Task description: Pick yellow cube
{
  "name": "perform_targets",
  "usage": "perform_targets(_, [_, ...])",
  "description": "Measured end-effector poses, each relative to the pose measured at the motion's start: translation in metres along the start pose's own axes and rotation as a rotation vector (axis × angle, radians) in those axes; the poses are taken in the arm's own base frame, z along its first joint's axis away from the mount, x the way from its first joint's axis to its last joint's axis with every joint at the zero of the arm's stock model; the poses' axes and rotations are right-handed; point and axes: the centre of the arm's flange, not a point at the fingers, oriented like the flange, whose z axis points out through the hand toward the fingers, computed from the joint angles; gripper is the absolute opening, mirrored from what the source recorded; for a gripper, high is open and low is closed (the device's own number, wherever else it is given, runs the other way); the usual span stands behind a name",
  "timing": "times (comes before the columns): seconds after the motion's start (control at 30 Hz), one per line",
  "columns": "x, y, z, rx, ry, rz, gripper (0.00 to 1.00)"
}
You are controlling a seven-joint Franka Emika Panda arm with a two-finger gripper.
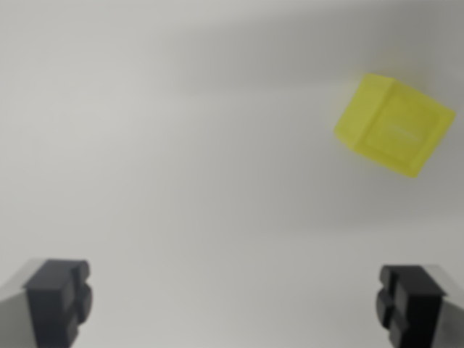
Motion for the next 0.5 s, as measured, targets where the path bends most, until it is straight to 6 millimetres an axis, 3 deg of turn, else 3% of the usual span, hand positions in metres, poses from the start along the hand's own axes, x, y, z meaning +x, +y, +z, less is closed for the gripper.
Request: perform_targets(0.5, [0.016, 0.011, 0.025, 0.007, 0.001, 0.071, 1.0])
